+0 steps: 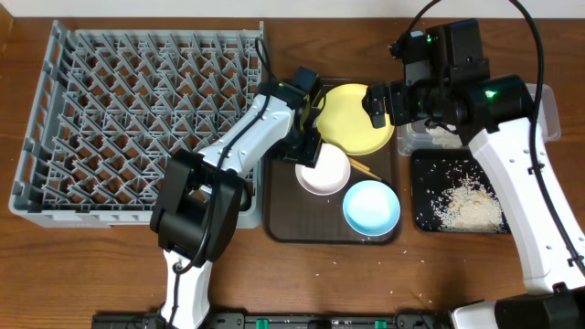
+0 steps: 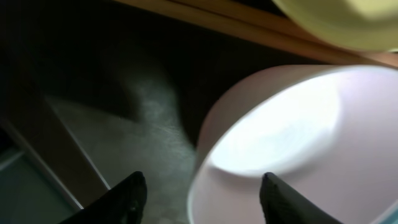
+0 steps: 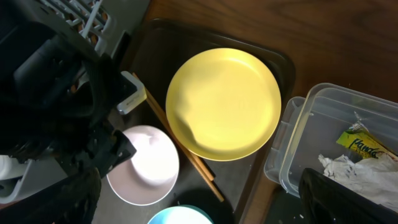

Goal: Sort waste into correct bins and load items into the dishwasher
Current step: 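Move the left gripper to the pink bowl and grasp its rim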

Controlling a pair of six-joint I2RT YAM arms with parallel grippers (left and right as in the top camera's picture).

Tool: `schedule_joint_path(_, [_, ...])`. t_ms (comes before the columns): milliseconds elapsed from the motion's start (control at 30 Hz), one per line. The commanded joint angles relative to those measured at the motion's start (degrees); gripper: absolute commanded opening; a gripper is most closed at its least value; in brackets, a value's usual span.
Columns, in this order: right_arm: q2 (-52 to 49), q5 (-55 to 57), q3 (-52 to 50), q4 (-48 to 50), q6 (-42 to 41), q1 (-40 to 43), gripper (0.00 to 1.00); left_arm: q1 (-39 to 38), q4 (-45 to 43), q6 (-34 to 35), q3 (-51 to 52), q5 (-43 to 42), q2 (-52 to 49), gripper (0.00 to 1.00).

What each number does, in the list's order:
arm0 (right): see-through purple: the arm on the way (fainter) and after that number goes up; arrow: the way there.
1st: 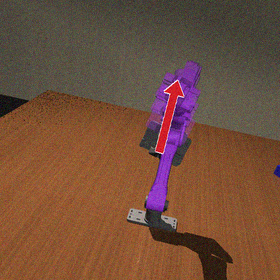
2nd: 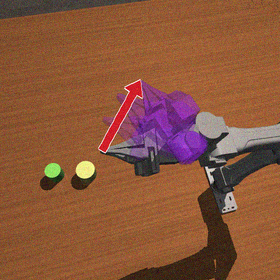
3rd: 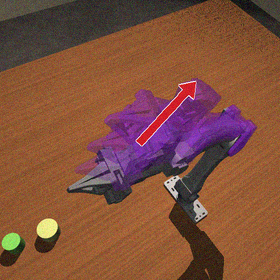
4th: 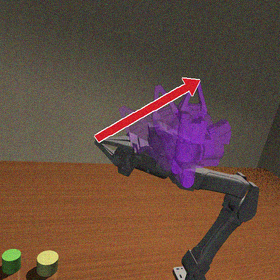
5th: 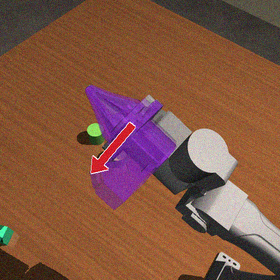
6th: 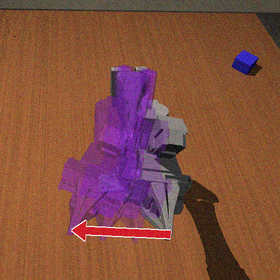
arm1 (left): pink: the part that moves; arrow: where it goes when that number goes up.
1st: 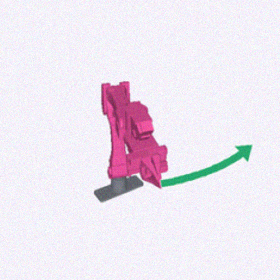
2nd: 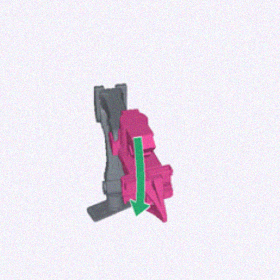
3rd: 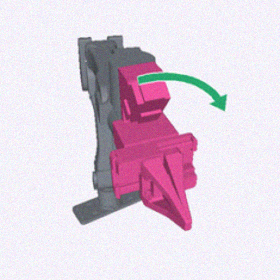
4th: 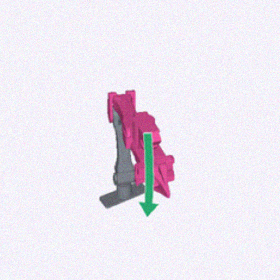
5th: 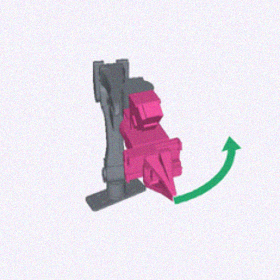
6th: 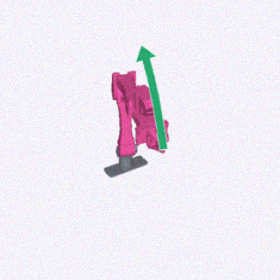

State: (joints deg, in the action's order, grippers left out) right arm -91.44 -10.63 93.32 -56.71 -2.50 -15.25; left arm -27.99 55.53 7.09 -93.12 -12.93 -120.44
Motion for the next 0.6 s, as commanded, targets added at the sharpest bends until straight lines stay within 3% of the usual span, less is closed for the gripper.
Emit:
schedule_joint_path(0, [0.04, 0.31, 0.20, 0.13, -0.44, 0.28, 0.99, -0.11, -0.31, -4.46, 0.28, 3.54, -0.81, 0.56])
schedule_joint_path(100, [0.04, 0.33, 0.20, 0.13, -0.44, 0.28, 0.99, -0.13, -1.29, -4.70, 0.28, 3.52, -1.07, 0.48])
schedule_joint_path(567, [0.04, 3.67, 0.20, 0.07, -0.37, 0.28, 0.99, -0.13, -5.68, -1.84, 4.39, 2.89, -1.09, 0.38])
